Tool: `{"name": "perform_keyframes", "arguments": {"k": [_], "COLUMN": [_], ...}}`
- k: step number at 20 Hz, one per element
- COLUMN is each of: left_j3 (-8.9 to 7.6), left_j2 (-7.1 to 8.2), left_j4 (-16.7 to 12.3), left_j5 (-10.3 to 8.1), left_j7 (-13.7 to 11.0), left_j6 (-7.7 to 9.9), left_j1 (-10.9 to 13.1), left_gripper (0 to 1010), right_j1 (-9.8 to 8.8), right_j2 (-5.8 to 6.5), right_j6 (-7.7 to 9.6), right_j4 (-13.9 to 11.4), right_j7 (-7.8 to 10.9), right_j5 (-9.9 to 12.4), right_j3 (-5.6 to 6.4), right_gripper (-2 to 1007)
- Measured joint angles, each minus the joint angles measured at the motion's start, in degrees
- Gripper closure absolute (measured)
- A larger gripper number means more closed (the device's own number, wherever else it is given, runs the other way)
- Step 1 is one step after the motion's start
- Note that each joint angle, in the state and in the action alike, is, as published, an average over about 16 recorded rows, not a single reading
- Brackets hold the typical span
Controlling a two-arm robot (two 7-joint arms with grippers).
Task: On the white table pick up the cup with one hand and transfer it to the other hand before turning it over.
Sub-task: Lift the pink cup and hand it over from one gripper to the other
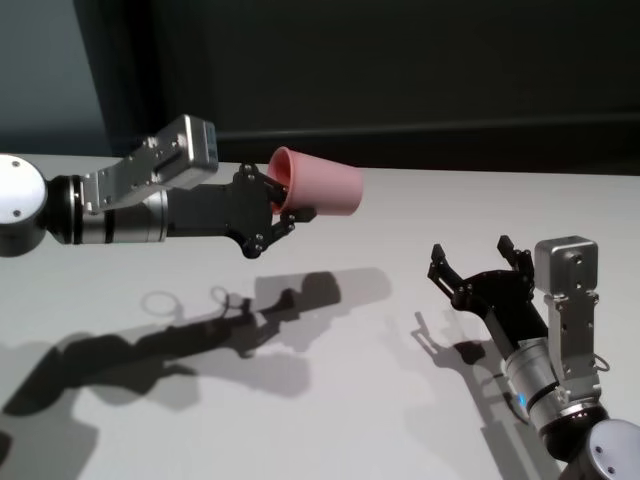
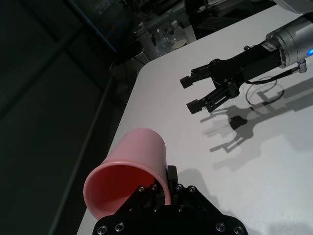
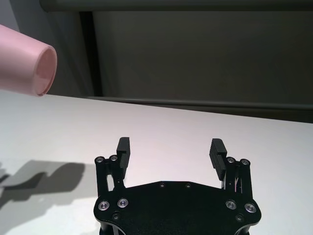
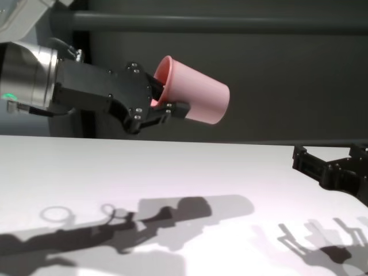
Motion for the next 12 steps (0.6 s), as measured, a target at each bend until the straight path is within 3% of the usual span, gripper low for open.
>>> {"name": "perform_keyframes", "arguments": {"k": [7,12], "left_j3": [-3.08,-4.17], "left_j2": [-2.94,-4.69], "left_j4": [2.9,4.4], "left_j5": [-9.24,-13.47], "left_j7": [-0.4,-1.4], "left_j6": [-1.46,-2.11], "left_j1": [1.9,1.9], "left_gripper": [967,967], "right_j1": [0.00,0.00], "right_j2": [0.00,0.00], "right_j6": [0.00,0.00], "right_j4": [0.0,0.0], "right_j7": [0.00,0.00], "right_j5": [0.0,0.0], "right_j3": [0.00,0.00], "right_gripper": [5,5]}}
